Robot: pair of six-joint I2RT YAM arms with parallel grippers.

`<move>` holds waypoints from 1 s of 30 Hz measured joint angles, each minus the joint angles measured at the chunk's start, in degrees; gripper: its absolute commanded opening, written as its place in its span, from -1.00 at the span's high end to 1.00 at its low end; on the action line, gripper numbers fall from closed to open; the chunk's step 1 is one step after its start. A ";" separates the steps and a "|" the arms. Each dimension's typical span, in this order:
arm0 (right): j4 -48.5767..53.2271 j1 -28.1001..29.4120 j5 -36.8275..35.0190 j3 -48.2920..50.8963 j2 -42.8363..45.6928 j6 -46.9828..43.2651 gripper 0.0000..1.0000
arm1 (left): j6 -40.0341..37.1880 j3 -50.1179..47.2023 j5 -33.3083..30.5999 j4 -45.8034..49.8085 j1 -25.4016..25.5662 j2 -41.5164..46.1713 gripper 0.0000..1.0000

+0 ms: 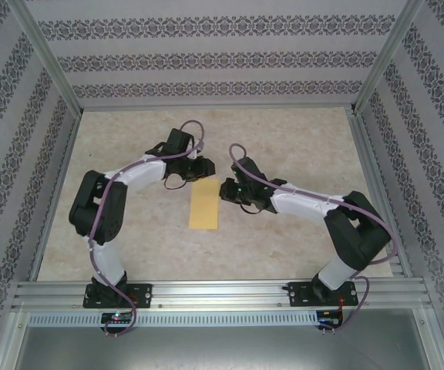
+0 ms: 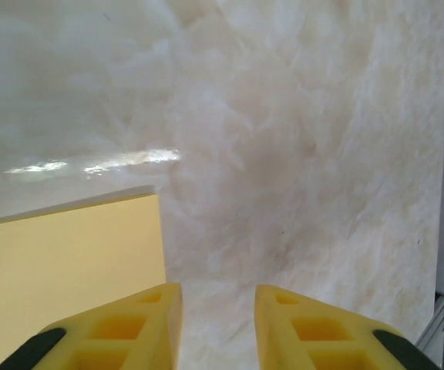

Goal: Fold a paper plane with a square sheet of paper (pick it up from the middle)
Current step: First fold in half a square sheet of paper at the center of the table, then fold the triangle a second time at the center of the table.

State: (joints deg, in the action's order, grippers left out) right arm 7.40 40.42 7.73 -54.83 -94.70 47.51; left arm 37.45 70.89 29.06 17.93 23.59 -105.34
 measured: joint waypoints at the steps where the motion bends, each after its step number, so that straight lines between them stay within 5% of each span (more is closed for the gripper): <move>1: -0.07 0.31 0.26 -1.95 -2.03 -0.11 0.78 | 0.68 -1.33 -0.63 -0.13 -0.83 1.70 0.24; 9: -0.24 1.68 3.80 -8.96 -14.73 -0.07 0.74 | 3.23 -12.59 -4.15 1.33 -7.28 8.61 -0.02; 30: 2.89 -4.85 10.05 -12.85 -20.11 -3.93 0.67 | 1.09 -19.47 2.10 10.34 -1.03 11.72 -0.15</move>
State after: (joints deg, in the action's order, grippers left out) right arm 10.28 35.57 17.78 -67.68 -114.80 43.57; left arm 38.54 51.42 31.16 28.27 22.57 -93.62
